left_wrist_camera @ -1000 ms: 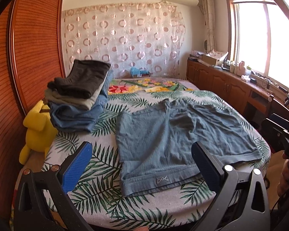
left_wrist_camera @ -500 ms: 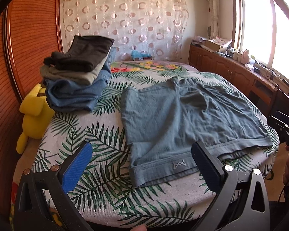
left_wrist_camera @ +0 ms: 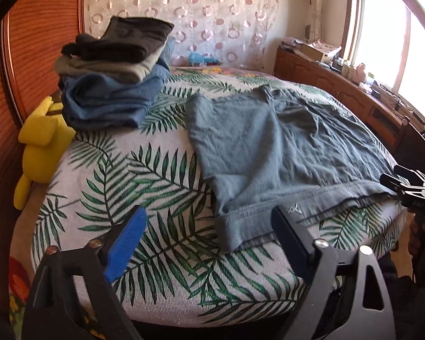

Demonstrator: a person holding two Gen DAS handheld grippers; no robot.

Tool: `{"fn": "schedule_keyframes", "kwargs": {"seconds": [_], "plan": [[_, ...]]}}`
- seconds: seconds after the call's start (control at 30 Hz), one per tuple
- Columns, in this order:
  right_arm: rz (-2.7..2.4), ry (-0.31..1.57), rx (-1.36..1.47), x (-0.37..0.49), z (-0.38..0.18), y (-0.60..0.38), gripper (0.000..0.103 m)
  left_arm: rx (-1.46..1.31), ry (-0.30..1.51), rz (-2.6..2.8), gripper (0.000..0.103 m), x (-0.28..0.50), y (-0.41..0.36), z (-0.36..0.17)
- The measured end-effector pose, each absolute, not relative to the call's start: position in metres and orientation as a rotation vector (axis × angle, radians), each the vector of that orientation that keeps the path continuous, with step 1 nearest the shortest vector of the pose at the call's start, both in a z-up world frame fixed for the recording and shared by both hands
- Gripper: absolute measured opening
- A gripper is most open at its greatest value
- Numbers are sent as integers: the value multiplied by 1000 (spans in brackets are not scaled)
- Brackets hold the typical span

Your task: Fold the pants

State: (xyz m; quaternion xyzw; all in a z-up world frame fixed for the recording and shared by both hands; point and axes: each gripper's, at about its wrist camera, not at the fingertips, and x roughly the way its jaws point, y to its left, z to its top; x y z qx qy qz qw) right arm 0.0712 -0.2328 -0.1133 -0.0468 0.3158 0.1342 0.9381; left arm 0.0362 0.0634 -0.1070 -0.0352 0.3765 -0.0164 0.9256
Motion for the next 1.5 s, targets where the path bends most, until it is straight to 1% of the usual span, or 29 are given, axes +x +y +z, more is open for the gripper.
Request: {"fn": "schedule_keyframes", "kwargs": {"seconds": [0.07,0.1,0.27,0.3,0.33,0.37,0.5,0.67,0.7,0.77,0.8,0.87,0.93,1.2,1.5], "plan": [[273,660,-99,67,-111,-233,102,-84,787,-55,73,35,64,-110],[274,666,-98,67,-109,-234,102,-95,794,-74,71,35,65,-111],[285,669,-89,57,-98,-238,102,-125,820,-128,45,30,64,-119],[286,668,-88,53,-95,-238,102,-124,826,-133,43,30,64,-121],[287,667,-89,53,-94,-238,102,-125,830,-136,38,30,63,-122],[288,666,-91,51,-92,-239,102,-125,836,-139,36,30,62,-123],[305,662,-83,44,-87,-249,102,-119,834,-137,36,31,62,-123],[309,647,-84,41,-95,-254,102,-100,831,-130,36,34,60,-123],[309,648,-86,42,-95,-254,102,-96,831,-132,34,35,60,-123],[317,653,-92,45,-98,-253,102,-94,833,-143,24,36,59,-123],[318,654,-94,51,-99,-249,102,-88,835,-146,20,37,57,-122],[323,655,-94,51,-101,-249,102,-85,830,-154,10,39,56,-119],[324,657,-95,55,-101,-248,102,-99,814,-179,9,40,54,-111],[316,677,-100,72,-96,-239,102,-50,720,-277,7,44,24,-64],[312,679,-105,78,-93,-240,102,11,665,-381,7,64,-19,-34]]}}
